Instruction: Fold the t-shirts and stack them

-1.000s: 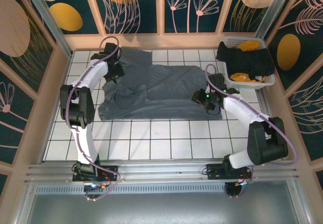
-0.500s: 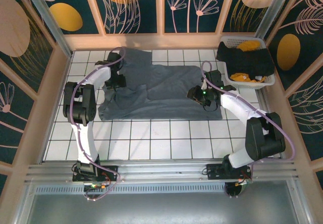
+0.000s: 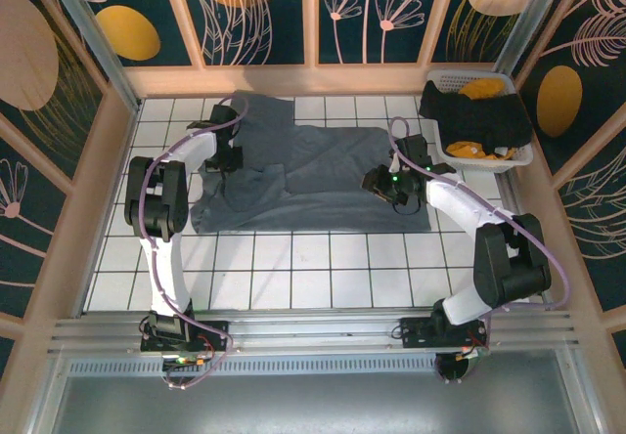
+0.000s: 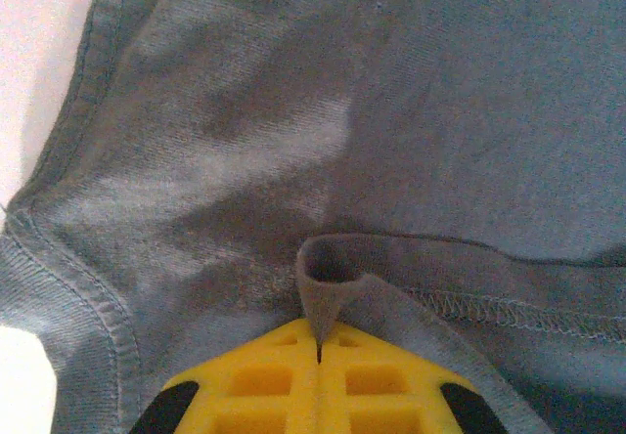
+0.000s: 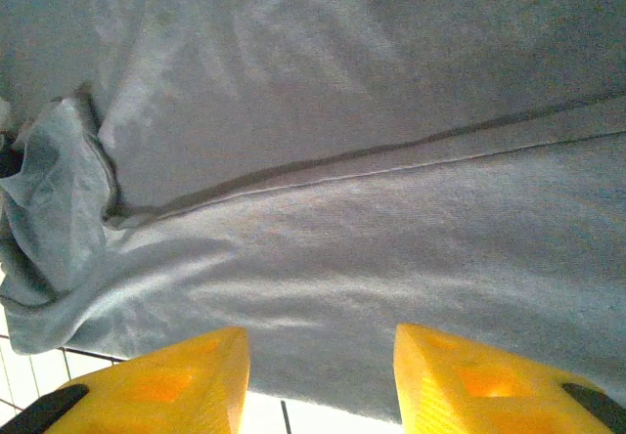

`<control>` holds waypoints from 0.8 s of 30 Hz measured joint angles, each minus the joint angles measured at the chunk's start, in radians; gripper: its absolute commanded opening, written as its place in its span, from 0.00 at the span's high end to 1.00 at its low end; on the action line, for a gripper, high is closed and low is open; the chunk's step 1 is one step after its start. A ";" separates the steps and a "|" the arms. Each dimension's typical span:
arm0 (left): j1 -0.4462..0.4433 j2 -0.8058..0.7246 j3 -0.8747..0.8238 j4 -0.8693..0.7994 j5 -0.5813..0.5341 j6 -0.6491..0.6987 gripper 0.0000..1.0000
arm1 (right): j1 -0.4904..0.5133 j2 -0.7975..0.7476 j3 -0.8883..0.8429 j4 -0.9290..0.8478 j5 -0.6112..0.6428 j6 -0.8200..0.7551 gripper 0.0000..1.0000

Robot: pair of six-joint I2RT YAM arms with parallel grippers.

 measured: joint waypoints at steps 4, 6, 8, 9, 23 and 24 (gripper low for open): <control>-0.001 -0.009 0.002 -0.001 0.000 0.000 1.00 | 0.001 0.004 0.000 0.000 0.000 0.000 0.57; -0.004 -0.014 0.014 -0.003 0.000 -0.001 1.00 | 0.001 0.008 0.000 0.000 0.000 0.000 0.57; -0.006 -0.016 0.040 -0.004 -0.005 -0.001 1.00 | 0.001 0.012 0.000 0.000 0.001 0.000 0.57; -0.006 -0.016 0.052 -0.004 -0.008 -0.001 1.00 | 0.001 0.012 0.000 0.000 0.001 0.000 0.57; -0.012 -0.017 0.166 -0.024 -0.023 0.000 1.00 | 0.001 0.013 0.000 -0.002 0.001 0.000 0.57; -0.012 -0.016 0.175 -0.028 -0.023 0.001 1.00 | 0.001 0.013 0.000 -0.003 0.001 0.000 0.57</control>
